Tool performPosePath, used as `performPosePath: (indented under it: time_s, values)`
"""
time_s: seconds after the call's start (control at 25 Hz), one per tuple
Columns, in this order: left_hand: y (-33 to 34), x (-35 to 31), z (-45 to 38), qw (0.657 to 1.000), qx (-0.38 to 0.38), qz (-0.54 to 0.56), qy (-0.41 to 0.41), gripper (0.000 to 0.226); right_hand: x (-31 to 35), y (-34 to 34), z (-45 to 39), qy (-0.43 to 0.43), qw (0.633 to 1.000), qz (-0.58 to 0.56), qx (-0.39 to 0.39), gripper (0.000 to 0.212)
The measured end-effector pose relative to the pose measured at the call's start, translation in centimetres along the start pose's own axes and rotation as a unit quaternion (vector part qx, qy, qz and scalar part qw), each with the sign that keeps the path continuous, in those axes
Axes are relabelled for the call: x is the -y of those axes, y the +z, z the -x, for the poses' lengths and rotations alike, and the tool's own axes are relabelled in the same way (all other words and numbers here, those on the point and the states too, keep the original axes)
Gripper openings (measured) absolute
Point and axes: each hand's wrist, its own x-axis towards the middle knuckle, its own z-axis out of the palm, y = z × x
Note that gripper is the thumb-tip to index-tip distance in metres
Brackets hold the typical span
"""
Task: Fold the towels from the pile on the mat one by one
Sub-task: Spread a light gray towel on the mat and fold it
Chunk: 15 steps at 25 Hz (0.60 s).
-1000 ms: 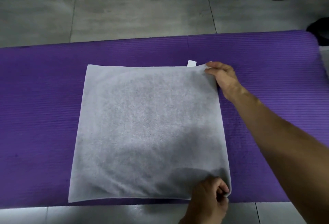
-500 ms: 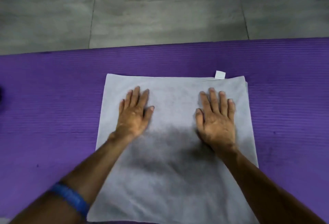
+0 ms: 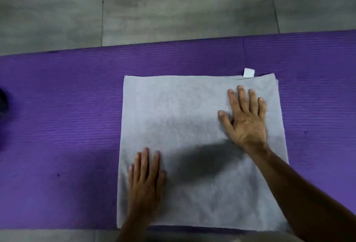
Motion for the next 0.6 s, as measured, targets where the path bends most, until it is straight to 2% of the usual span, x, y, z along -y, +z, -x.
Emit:
performPosePath:
  time_s: [0.12,0.28,0.36,0.44,0.52,0.6]
  values:
    - [0.5,2.3,5.9,0.998,0.024,-0.045,-0.037,0.059,0.1,-0.5,0.0,0.008,0.999,0.004,0.036,0.080]
    - [0.3,2.7,5.3,0.998,0.024,-0.037,-0.047,0.063,-0.4,-1.6,-0.7,0.017,0.992,-0.034,0.117,0.080]
    - [0.4,2.6,6.1,0.999,-0.002,-0.033,-0.041,0.065,-0.1,-1.5,1.2,0.004,0.996,-0.046,0.073,0.073]
    - [0.2,2.9,7.5,0.997,-0.002,-0.027,-0.073,0.067,0.7,-0.9,6.1,-0.081,0.996,-0.034,-0.005,0.065]
    - [0.5,3.4,8.6,0.995,-0.017,-0.028,-0.093,0.069,0.4,1.1,14.2,-0.178,0.984,-0.011,-0.012,0.059]
    - [0.8,3.6,9.1,0.994,-0.020,-0.029,-0.101,0.070,-1.5,3.3,22.1,-0.162,0.987,0.004,-0.020,0.057]
